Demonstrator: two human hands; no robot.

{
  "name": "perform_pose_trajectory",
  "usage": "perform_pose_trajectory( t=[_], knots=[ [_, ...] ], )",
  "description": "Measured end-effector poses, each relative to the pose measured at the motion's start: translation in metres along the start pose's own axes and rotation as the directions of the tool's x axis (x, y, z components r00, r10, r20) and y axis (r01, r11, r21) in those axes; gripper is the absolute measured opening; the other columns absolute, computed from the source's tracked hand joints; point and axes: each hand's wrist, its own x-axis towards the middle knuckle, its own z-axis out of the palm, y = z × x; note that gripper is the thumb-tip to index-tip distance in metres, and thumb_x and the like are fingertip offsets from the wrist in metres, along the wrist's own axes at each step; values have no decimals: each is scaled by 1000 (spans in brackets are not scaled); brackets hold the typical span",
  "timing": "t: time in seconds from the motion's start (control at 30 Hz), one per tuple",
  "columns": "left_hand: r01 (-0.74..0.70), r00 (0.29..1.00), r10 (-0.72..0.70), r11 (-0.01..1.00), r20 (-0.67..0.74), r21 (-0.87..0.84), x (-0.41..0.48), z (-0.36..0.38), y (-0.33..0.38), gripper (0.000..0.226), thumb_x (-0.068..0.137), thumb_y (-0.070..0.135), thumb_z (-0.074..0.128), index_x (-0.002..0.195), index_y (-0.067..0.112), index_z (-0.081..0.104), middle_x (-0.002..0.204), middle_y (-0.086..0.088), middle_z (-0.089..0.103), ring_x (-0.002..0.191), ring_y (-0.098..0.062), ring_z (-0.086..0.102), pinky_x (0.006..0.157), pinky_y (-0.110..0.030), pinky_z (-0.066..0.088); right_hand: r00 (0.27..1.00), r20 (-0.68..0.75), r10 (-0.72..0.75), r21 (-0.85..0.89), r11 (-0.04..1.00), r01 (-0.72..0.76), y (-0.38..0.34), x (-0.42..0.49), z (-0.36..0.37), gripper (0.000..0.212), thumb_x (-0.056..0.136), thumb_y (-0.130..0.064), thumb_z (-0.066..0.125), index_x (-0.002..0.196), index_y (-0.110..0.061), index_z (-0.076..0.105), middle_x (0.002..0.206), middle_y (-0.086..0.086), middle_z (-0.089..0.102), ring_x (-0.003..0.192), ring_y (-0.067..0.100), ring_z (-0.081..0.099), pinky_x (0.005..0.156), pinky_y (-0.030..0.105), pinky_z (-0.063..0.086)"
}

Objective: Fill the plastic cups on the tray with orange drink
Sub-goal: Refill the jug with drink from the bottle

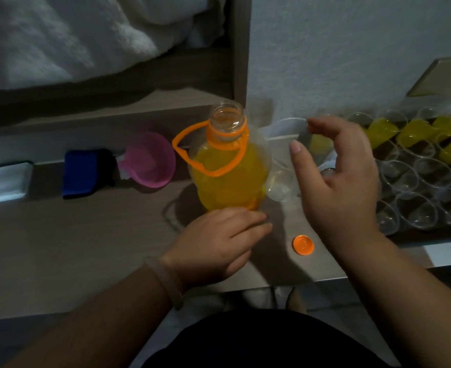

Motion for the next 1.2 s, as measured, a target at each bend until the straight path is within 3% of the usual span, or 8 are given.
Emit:
perform_pose_trajectory(
  t=[0.17, 0.27, 0.4, 0.57, 0.77, 0.87, 1.0, 1.2],
  knots=[
    [-38, 996, 43, 996, -73, 75, -10, -8, -3, 32, 86, 14, 58, 117, 7, 65, 117, -11, 63, 103, -29, 57, 85, -35, 45, 989, 132, 65, 108, 991, -80, -15, -10, 8, 45, 86, -43, 62, 115, -9, 58, 110, -3, 58, 103, 7, 55, 90, 22, 46],
    [-1, 990, 13, 996, -137, 85, -16, -12, -8, 27, 88, 17, 55, 114, 11, 57, 108, -10, 65, 91, -30, 57, 76, -38, 46, 899, 322, 297, 146, 922, -358, -28, -10, 15, 80, 69, -71, 60, 133, -26, 46, 130, -6, 51, 118, 5, 51, 97, 27, 45],
    [75, 975, -45, 988, -216, 133, -22, -14, -15, 22, 89, 20, 54, 110, 13, 55, 96, -10, 63, 80, -29, 53, 70, -35, 38, 792, 475, 383, 37, 891, -453, -43, -3, 27, 116, 53, -83, 63, 149, -33, 22, 152, -8, 31, 136, 7, 33, 105, 26, 31],
    [115, 967, -82, 985, -242, 125, -34, -5, -21, 25, 85, 18, 61, 108, 12, 54, 105, -8, 51, 90, -31, 52, 78, -37, 40, 811, 503, 299, 84, 917, -390, -40, 1, 37, 106, 60, -59, 77, 148, -30, 26, 148, -8, 39, 133, 4, 36, 107, 24, 33],
    [314, 904, -305, 949, -298, -19, -47, 2, -26, 31, 86, 20, 62, 114, 9, 56, 114, -14, 57, 103, -34, 55, 91, -42, 45, 834, 491, 252, 101, 935, -341, -27, 1, 31, 102, 54, -67, 77, 141, -34, 35, 134, -16, 51, 123, 0, 46, 101, 24, 42],
    [506, 810, -532, 847, -249, -162, -44, 6, -27, 59, 82, 37, 64, 128, 3, 49, 129, -16, 51, 121, -31, 49, 102, -42, 41, 827, 527, 194, 166, 931, -324, -21, 4, 26, 91, 57, -62, 75, 136, -38, 37, 125, -25, 54, 119, -5, 50, 100, 27, 46],
    [614, 744, -663, 727, -81, -307, -27, 11, -25, 93, 72, 46, 71, 145, 9, 28, 144, -13, 36, 134, -27, 35, 111, -41, 33, 812, 569, 129, 230, 923, -308, -13, 7, 23, 92, 60, -52, 78, 140, -23, 42, 130, -11, 57, 122, 2, 53, 103, 40, 47],
    [614, 663, -747, 580, -50, -536, -12, 29, -25, 116, 52, 42, 85, 147, 20, 23, 145, -4, 35, 135, -16, 35, 111, -35, 34, 810, 575, 118, 228, 927, -297, -15, 3, 23, 94, 63, -50, 77, 143, -19, 38, 133, -11, 55, 123, 1, 51, 104, 37, 46]
  ],
)
